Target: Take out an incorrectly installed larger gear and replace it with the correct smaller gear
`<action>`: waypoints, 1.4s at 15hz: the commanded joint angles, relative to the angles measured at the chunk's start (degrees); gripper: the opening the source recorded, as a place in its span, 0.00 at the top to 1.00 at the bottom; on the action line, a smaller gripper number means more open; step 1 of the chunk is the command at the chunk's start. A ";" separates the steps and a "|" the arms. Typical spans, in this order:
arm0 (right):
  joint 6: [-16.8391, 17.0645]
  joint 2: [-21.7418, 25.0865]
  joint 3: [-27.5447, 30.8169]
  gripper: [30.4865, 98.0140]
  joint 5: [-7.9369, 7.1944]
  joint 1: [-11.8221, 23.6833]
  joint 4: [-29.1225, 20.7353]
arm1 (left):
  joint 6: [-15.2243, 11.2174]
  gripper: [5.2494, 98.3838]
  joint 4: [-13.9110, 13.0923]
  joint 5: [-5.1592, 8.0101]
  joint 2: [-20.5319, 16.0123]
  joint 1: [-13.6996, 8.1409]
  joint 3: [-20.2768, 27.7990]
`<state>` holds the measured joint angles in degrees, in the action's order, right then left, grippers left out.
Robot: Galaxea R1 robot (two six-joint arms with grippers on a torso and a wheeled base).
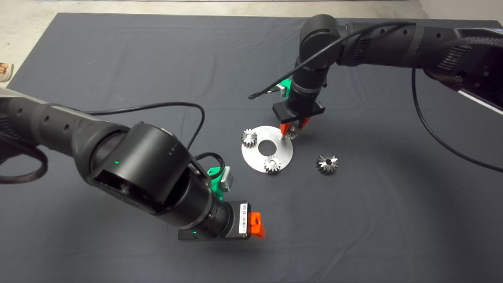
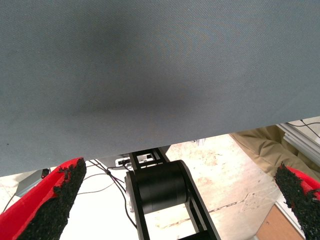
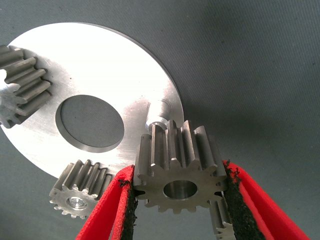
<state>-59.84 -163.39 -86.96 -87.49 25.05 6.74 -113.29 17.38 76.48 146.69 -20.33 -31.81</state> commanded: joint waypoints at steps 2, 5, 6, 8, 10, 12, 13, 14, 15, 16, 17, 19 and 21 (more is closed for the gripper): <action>-0.01 -0.66 1.63 0.83 -7.26 1.58 4.07 | 0.00 0.01 -0.51 -0.02 -0.12 -0.94 0.36; -0.10 -1.45 1.55 0.83 -7.26 1.58 4.34 | 0.00 0.01 -0.51 -0.02 -0.12 -0.94 0.18; -0.13 -2.10 1.28 0.83 -7.23 1.58 4.34 | 0.00 0.01 -0.51 -0.02 -0.12 -0.94 0.18; -0.19 -3.03 1.19 0.83 -7.17 1.58 4.34 | 0.00 0.01 -0.51 -0.02 -0.12 -0.94 0.27; -0.27 -3.03 1.02 0.83 -7.17 1.58 4.34 | 0.00 0.01 -0.51 -0.02 -0.12 -0.94 0.18; -0.27 -2.95 0.93 0.83 -7.21 1.58 4.34 | 0.00 0.01 -0.51 -0.02 -0.12 -0.94 0.18; -0.27 -2.73 0.84 0.83 -7.26 1.58 4.34 | 0.00 0.01 -0.51 -0.02 -0.12 -0.94 0.18; -0.24 -2.42 0.84 0.83 -7.26 1.58 4.25 | 0.00 0.01 -0.51 -0.02 -0.12 -0.94 0.27; -0.19 -2.11 0.84 0.83 -7.26 1.58 4.25 | 0.00 0.01 -0.51 -0.02 -0.12 -0.94 0.36; -0.19 -1.54 0.84 0.83 -7.26 1.58 4.25 | 0.00 0.01 -0.51 -0.02 -0.12 -0.94 0.44; -0.19 -0.87 0.78 0.83 -7.26 1.50 4.19 | 0.00 0.01 -0.51 -0.02 -0.04 -0.94 0.36; -0.19 0.66 0.67 0.83 -7.17 1.41 3.99 | 0.00 0.01 -0.51 -0.02 -0.03 -0.94 0.44; 0.03 0.83 -0.21 0.83 -7.26 0.92 3.68 | 0.00 0.01 -0.51 -0.11 0.23 -0.94 0.36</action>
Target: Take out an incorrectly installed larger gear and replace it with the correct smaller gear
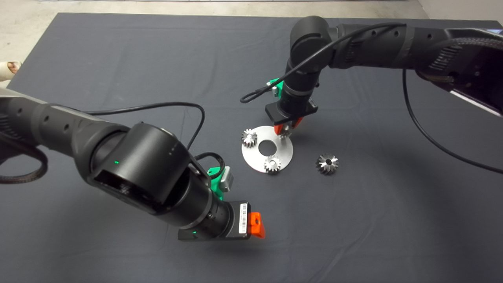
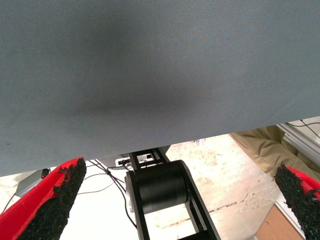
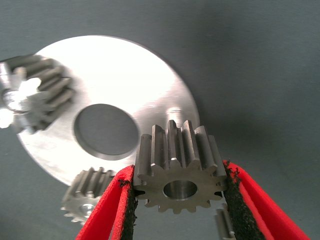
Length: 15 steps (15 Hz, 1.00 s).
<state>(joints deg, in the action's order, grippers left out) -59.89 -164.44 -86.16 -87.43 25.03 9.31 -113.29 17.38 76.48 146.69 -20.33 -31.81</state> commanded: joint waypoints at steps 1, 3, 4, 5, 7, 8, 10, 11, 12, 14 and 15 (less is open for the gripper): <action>0.21 1.79 -1.46 0.83 -7.31 0.45 1.06 | 0.00 0.01 -0.51 -0.02 0.23 -0.94 0.27; 0.30 1.97 -1.71 0.83 -7.40 0.20 1.06 | 0.00 0.01 -0.51 -0.02 0.05 -0.94 0.44; 0.39 1.88 -1.80 0.83 -7.40 0.29 1.06 | 0.00 0.01 -0.51 -0.02 0.05 -0.94 0.53; 0.39 1.62 -1.89 0.83 -7.40 0.37 1.06 | 0.00 0.01 -0.51 -0.02 0.05 -0.94 0.53; 0.39 1.17 -2.24 0.83 -7.31 0.34 1.06 | 0.00 0.01 -0.51 -0.02 0.02 -0.94 0.53; 0.39 1.17 -2.24 0.83 -7.31 0.29 1.06 | 0.00 0.01 -0.51 -0.11 0.05 -0.94 0.62; 0.39 1.09 -2.29 0.83 -7.36 0.29 1.06 | 0.00 0.01 -0.51 -0.11 0.00 -0.94 0.62; 0.39 1.00 -2.24 0.83 -7.40 0.37 1.06 | 0.00 0.01 -0.51 -0.11 0.05 -0.94 0.53; 0.39 1.00 -2.15 0.83 -7.31 0.37 0.97 | 0.00 0.01 -0.51 -0.04 0.05 -0.94 0.44; 0.39 0.91 -2.15 0.83 -7.40 0.47 0.52 | 0.00 0.01 -0.51 -0.11 0.14 -0.94 0.27; 0.39 0.91 -2.24 0.83 -7.40 0.64 0.11 | 0.00 0.01 -0.51 -0.03 0.14 -0.94 0.18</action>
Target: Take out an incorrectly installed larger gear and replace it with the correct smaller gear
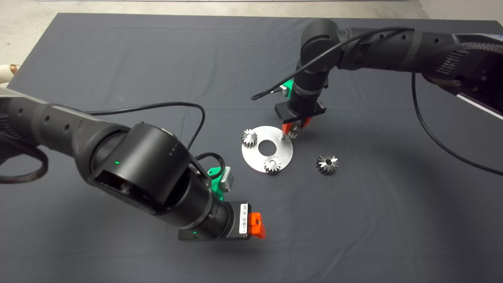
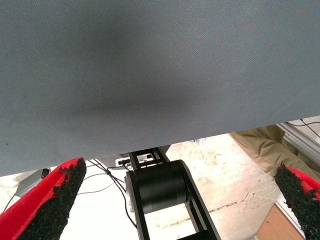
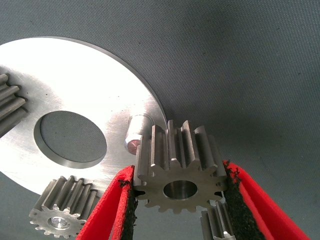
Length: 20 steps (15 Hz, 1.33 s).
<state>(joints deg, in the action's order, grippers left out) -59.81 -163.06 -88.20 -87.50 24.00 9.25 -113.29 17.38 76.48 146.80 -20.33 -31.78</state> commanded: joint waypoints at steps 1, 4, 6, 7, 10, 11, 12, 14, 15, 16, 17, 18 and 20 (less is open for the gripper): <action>0.31 -0.47 -0.20 0.83 -7.33 1.84 -0.23 | 0.00 0.01 -0.51 -0.07 0.03 -0.94 0.07; 0.39 -0.38 -1.17 0.83 -7.50 2.33 -3.41 | 0.00 0.01 -0.51 -0.02 0.03 -0.94 0.07; 0.48 -0.30 -1.45 0.83 -7.50 2.71 -4.05 | 0.00 0.01 -0.51 -0.02 0.03 -0.94 0.07; 0.39 -0.38 -1.26 0.83 -7.50 3.74 -4.95 | 0.00 0.01 -0.51 -0.02 0.03 -0.94 -0.02; 0.39 -0.38 -1.08 0.83 -7.50 4.44 -5.65 | 0.00 0.01 -0.51 -0.02 0.03 -0.94 0.07; 0.39 -0.38 -1.08 0.83 -7.50 4.48 -5.82 | 0.00 0.01 -0.51 -0.02 -0.03 -0.94 0.07; 0.39 -0.38 -0.99 0.83 -7.50 4.57 -5.83 | 0.00 0.01 -0.51 -0.02 -0.05 -0.94 0.07; 0.48 -0.38 -0.82 0.83 -7.50 5.20 -6.92 | 0.00 0.01 -0.51 -0.02 -0.06 -0.94 0.07; 0.39 -0.38 -0.47 0.83 -7.50 5.44 -7.58 | 0.00 0.01 -0.51 -0.02 -0.06 -0.94 0.07; 0.25 -0.38 0.20 0.83 -7.42 5.44 -7.85 | 0.00 0.01 -0.51 -0.02 -0.06 -0.94 0.07; -0.17 -0.38 0.32 0.83 -7.42 5.41 -7.93 | 0.00 0.01 -0.51 -0.02 0.03 -0.94 0.07; -0.31 -0.29 0.78 0.83 -7.41 5.36 -7.93 | 0.00 0.01 -0.51 -0.02 0.03 -0.94 0.07; -0.40 -0.47 1.61 0.83 -7.24 5.23 -7.76 | 0.00 0.01 -0.51 -0.02 0.03 -0.94 0.07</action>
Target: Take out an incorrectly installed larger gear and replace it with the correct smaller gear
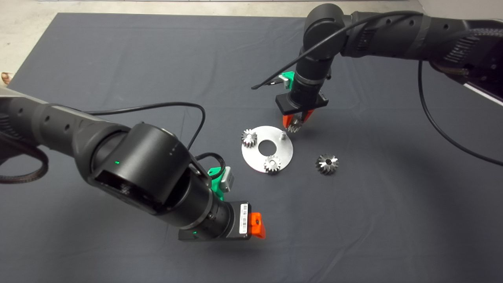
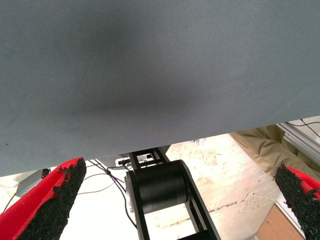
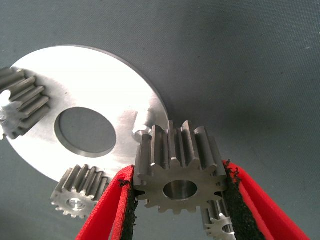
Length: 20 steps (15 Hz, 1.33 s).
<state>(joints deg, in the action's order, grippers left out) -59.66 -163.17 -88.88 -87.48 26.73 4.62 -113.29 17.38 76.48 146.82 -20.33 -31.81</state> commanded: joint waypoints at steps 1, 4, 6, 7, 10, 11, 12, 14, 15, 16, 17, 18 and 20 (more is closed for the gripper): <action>-0.54 -0.36 2.15 0.83 -7.27 2.35 -3.04 | 0.00 0.01 -0.51 -0.02 0.01 -0.94 0.09; -0.54 -0.88 1.89 0.83 -7.35 0.95 -2.86 | 0.00 0.01 -0.51 -0.02 0.01 -0.94 0.09; -0.45 -0.88 1.88 0.83 -7.39 -0.11 -2.50 | 0.00 0.01 -0.51 -0.02 0.01 -0.94 0.09; -0.45 -0.97 1.97 0.83 -7.35 -1.09 -1.36 | 0.00 0.01 -0.51 -0.02 0.01 -0.94 0.09; -0.16 -0.88 1.79 0.83 -7.35 -2.12 -0.37 | 0.00 0.01 -0.51 -0.02 0.01 -0.94 0.09; -0.04 -0.97 1.79 0.83 -7.36 -2.12 -0.31 | 0.00 0.01 -0.51 -0.02 0.01 -0.94 0.09; -0.01 -0.97 1.79 0.84 -7.44 -2.12 -0.31 | 0.00 0.01 -0.51 -0.02 0.01 -0.94 0.09; 0.25 -0.80 1.79 0.84 -7.44 -2.03 -0.14 | 0.00 0.01 -0.51 -0.02 0.01 -0.94 0.09; 0.19 -0.80 1.79 0.84 -7.35 -1.95 0.27 | 0.00 0.01 -0.51 -0.02 0.01 -0.94 0.09; 0.16 -0.88 1.79 0.84 -7.35 -1.95 0.48 | 0.00 0.01 -0.51 -0.02 0.01 -0.94 0.09; 0.16 -0.97 1.71 0.84 -7.44 -2.02 0.48 | 0.00 0.01 -0.51 -0.02 0.01 -0.94 0.00; 0.16 -0.97 1.62 0.84 -7.36 -1.90 0.48 | 0.00 0.01 -0.51 -0.02 0.01 -0.94 0.09; 0.25 -0.96 1.01 0.84 -7.35 -1.40 0.46 | 0.00 0.01 -0.51 -0.02 0.01 -0.94 0.09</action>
<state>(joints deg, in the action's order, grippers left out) -59.81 -163.70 -87.54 -87.50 23.45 4.46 -113.29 17.38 76.48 146.82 -20.33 -31.81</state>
